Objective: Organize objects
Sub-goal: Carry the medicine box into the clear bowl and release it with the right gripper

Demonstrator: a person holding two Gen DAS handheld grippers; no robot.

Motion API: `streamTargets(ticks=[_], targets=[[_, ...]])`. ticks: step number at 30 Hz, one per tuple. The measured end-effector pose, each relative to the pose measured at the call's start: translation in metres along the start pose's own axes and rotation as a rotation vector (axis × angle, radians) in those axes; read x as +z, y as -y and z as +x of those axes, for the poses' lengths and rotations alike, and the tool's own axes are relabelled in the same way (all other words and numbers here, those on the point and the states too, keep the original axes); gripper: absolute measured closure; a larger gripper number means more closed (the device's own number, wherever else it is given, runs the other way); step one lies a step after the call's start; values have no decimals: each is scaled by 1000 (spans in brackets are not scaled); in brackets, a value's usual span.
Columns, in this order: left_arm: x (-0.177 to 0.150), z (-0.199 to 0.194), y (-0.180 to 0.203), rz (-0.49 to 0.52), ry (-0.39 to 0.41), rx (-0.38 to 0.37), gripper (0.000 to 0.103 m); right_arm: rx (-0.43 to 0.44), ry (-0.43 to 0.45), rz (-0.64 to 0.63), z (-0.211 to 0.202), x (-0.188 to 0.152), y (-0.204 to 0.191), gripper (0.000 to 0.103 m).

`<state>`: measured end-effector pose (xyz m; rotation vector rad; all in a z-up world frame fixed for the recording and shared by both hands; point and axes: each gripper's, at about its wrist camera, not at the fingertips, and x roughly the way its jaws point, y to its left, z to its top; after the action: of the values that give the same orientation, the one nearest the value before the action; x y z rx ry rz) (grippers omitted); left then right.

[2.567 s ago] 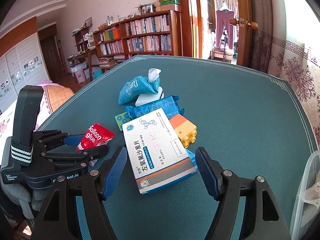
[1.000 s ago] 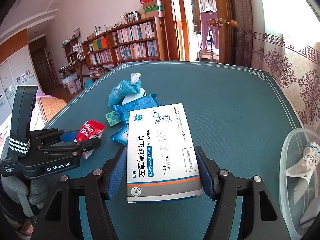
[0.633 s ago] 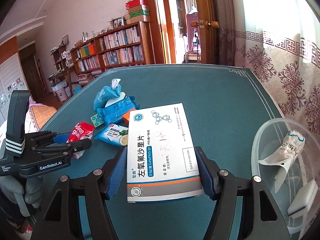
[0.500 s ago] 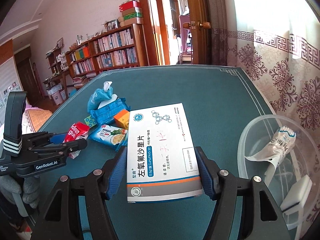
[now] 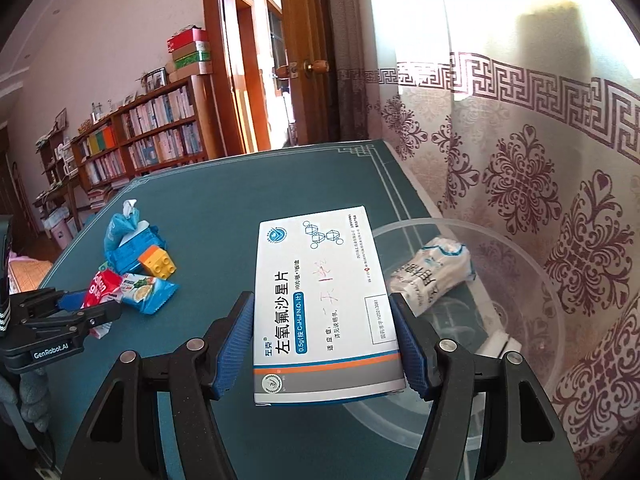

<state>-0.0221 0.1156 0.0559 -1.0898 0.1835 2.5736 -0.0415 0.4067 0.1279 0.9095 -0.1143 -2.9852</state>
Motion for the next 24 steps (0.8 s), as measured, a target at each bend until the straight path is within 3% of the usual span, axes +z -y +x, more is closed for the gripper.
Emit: streamTargets(ticks=[7, 24], targets=[[7, 3, 29, 47, 1, -23, 58, -108, 22, 50, -6, 1, 44, 36], [20, 4, 82, 135, 13, -88, 58, -248, -30, 113, 16, -10, 104, 37]])
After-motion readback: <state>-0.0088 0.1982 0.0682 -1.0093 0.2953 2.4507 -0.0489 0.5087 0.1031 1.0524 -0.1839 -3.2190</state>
